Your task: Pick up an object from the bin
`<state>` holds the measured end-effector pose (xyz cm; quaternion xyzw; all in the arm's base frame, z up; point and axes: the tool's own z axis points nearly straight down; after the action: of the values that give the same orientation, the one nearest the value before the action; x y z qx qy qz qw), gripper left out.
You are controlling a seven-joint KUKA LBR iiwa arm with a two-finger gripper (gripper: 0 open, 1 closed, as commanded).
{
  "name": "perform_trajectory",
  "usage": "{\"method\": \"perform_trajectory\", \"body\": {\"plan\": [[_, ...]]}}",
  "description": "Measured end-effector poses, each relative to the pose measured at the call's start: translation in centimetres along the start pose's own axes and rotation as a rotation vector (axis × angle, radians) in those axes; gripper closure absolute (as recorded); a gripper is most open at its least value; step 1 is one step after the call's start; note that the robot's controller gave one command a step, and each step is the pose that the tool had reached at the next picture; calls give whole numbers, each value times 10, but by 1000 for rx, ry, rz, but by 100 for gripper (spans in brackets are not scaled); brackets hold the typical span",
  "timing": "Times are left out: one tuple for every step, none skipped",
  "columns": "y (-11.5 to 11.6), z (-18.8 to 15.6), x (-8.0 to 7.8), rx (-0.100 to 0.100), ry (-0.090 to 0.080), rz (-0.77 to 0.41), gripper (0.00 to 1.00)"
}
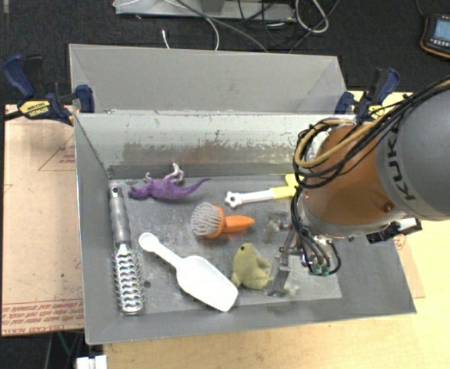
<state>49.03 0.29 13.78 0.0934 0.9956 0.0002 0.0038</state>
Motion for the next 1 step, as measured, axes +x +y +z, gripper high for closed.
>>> {"method": "perform_trajectory", "body": {"plan": [[6, 39, 4, 0, 6, 30, 0]]}}
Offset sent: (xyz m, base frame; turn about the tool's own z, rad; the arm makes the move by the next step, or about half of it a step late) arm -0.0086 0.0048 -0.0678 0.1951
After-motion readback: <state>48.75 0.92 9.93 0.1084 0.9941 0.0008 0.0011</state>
